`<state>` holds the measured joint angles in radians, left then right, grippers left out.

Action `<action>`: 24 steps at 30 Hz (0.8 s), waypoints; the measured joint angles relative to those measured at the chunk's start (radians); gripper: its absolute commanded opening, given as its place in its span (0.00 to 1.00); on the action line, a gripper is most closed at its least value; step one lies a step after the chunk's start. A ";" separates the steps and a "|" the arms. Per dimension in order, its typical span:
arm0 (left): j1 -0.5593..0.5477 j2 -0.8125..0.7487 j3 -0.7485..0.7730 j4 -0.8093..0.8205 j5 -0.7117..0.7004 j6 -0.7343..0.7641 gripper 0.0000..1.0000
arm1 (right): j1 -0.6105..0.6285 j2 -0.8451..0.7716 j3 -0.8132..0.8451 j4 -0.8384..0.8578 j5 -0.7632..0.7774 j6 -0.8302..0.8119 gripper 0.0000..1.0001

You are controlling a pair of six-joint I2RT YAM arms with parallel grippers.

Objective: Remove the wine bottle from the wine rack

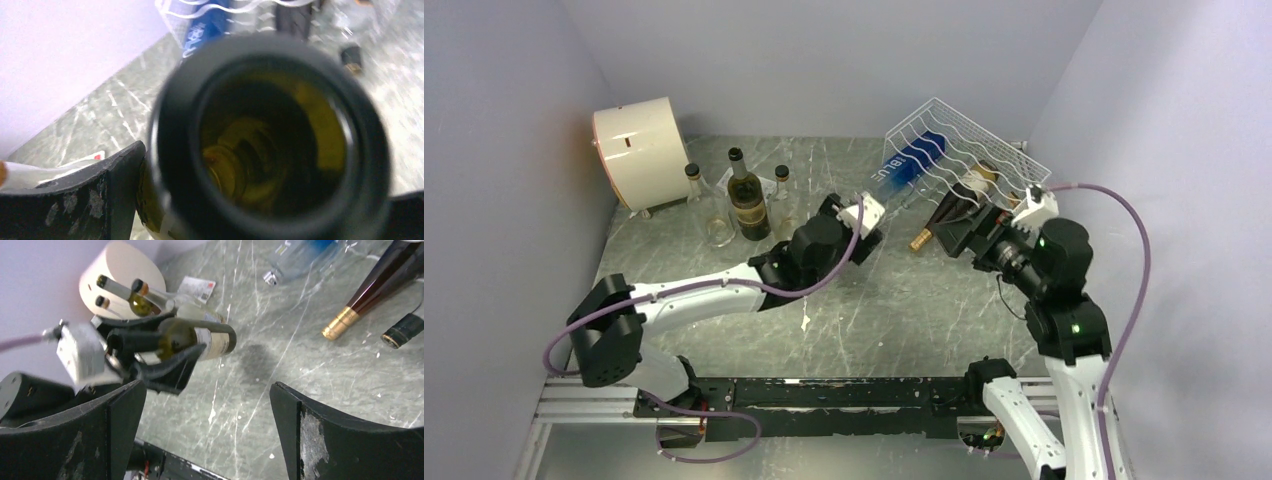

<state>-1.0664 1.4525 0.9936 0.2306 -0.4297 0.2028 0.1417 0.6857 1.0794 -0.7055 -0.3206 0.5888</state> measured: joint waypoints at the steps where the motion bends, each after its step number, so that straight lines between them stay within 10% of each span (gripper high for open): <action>1: 0.016 0.016 0.018 0.021 -0.033 -0.014 0.07 | 0.000 -0.024 -0.010 0.007 0.016 0.008 1.00; 24: 0.209 0.252 0.156 0.119 -0.151 -0.275 0.19 | 0.016 -0.093 -0.060 0.003 0.062 0.031 1.00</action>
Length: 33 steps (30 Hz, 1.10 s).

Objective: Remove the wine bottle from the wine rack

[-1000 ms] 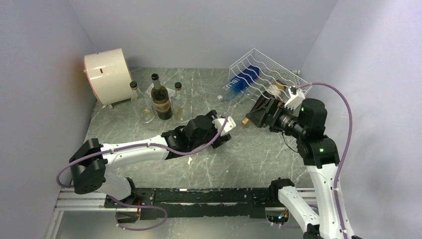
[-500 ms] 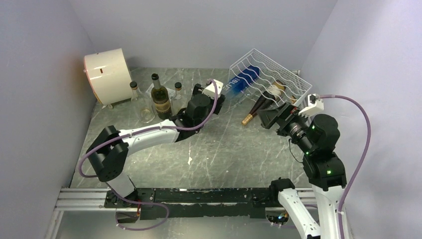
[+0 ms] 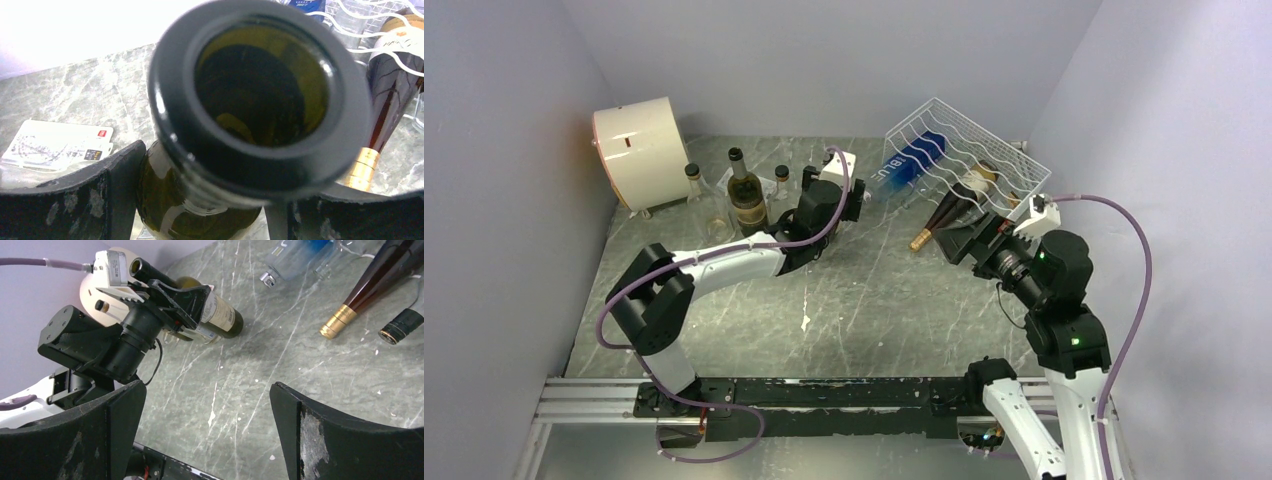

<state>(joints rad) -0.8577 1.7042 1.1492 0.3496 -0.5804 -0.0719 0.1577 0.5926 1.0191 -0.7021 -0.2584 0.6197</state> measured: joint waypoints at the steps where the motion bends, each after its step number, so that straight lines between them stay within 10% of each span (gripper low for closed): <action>1: 0.001 0.000 0.000 0.000 0.000 -0.006 0.21 | 0.000 -0.002 -0.004 0.010 0.000 0.003 1.00; 19: 0.045 0.000 -0.014 -0.056 0.003 -0.138 0.34 | 0.001 0.021 -0.056 0.031 0.029 0.011 0.99; 33: 0.053 -0.024 -0.057 -0.040 0.005 -0.154 0.88 | 0.001 0.051 0.002 -0.006 0.113 -0.026 0.99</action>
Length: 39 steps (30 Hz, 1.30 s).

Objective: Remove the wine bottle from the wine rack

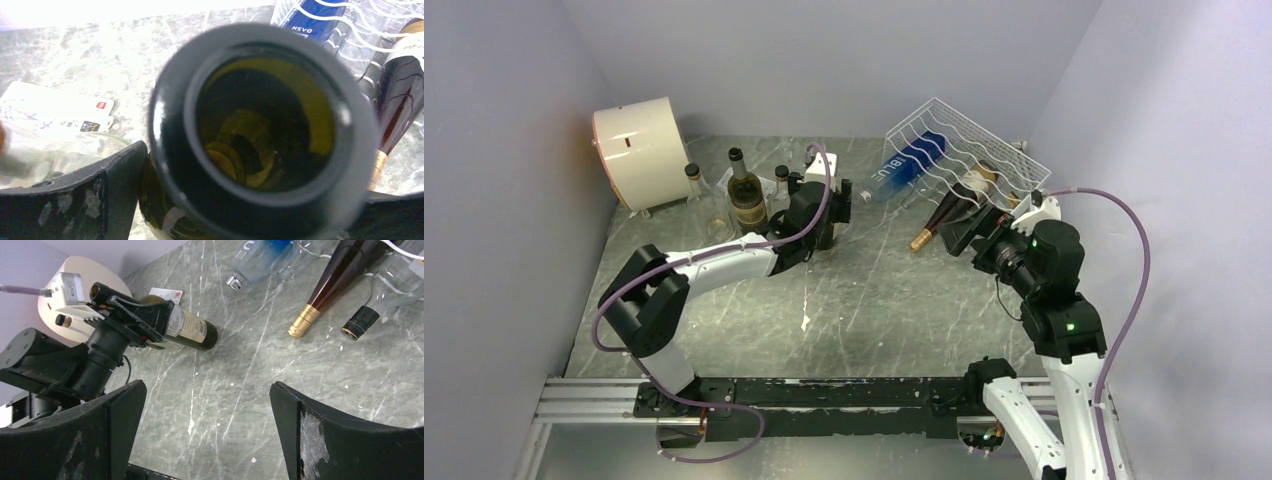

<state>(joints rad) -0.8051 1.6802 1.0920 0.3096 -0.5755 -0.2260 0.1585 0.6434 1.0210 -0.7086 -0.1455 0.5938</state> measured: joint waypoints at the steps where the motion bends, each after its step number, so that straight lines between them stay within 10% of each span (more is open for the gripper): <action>1: 0.000 -0.005 -0.003 0.000 0.000 0.001 0.90 | 0.000 0.003 0.000 0.001 0.000 0.000 0.99; 26: 0.003 -0.534 -0.026 -0.179 0.173 -0.047 1.00 | 0.000 0.124 -0.041 0.080 -0.004 -0.002 0.99; 39: 0.003 -0.906 -0.231 -0.003 0.090 0.289 0.98 | 0.031 0.536 -0.142 0.477 -0.066 0.192 1.00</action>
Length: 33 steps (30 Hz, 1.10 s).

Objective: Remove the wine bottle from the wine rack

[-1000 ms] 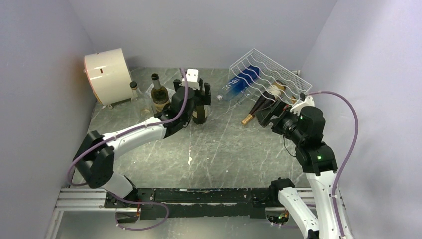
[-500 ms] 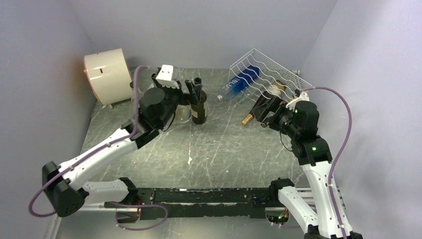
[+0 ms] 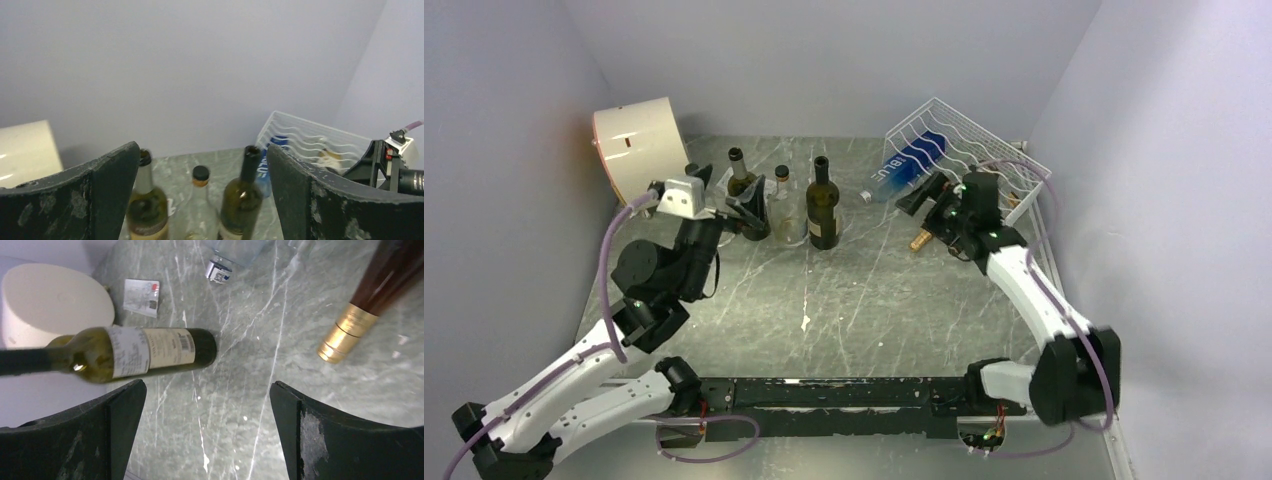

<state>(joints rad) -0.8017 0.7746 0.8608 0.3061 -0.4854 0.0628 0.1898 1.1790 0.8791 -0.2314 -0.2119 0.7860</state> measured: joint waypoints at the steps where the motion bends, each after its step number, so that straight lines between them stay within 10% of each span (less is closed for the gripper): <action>1: 0.000 -0.026 -0.048 0.032 -0.014 0.023 0.97 | 0.013 0.044 0.006 0.026 0.005 0.011 1.00; 11: 0.039 -0.055 -0.236 0.211 -0.114 0.223 0.89 | 0.145 0.502 0.210 0.258 0.137 0.214 1.00; 33: 0.039 -0.060 -0.262 0.272 -0.098 0.297 0.84 | 0.153 0.782 0.285 0.467 0.409 0.537 1.00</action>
<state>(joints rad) -0.7624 0.7143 0.5983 0.5785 -0.5835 0.3599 0.3428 1.9610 1.1641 0.2352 0.1967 1.3235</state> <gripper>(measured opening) 0.850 0.997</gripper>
